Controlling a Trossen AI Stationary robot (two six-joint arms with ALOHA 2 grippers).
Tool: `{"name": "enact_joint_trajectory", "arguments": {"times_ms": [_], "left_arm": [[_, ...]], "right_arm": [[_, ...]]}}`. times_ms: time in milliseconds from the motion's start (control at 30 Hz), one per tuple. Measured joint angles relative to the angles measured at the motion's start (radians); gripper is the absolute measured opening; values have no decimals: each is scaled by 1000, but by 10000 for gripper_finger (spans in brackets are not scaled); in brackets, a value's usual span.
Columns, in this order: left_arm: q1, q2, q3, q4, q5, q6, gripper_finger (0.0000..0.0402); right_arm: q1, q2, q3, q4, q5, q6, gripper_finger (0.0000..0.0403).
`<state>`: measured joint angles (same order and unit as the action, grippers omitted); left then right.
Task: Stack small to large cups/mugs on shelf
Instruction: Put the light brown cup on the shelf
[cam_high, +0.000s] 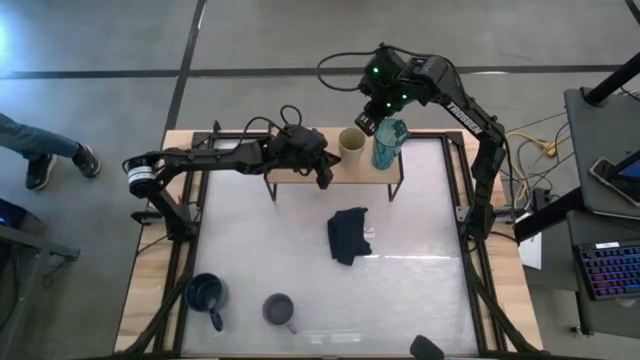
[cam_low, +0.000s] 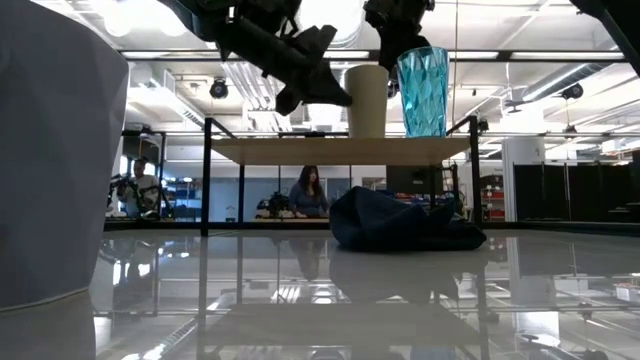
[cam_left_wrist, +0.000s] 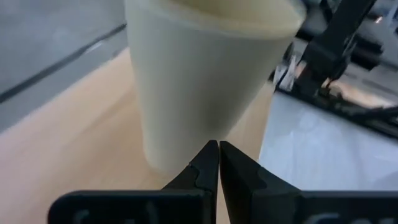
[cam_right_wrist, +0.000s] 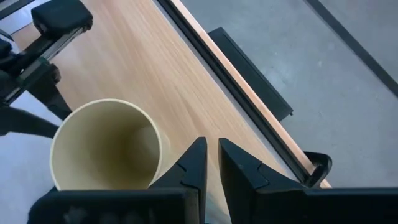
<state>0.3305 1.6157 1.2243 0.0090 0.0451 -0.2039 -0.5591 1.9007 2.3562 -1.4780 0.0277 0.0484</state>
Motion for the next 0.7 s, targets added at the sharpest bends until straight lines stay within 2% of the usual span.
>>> {"name": "enact_joint_trajectory", "arguments": {"times_ms": [533,700], "left_arm": [[16,50,1,54,-1,0,0],[16,28,0,30,-64,0,0]], "right_arm": [[0,-2,0,-9,0,4,34],[0,-2,0,-9,0,3,34]]}}
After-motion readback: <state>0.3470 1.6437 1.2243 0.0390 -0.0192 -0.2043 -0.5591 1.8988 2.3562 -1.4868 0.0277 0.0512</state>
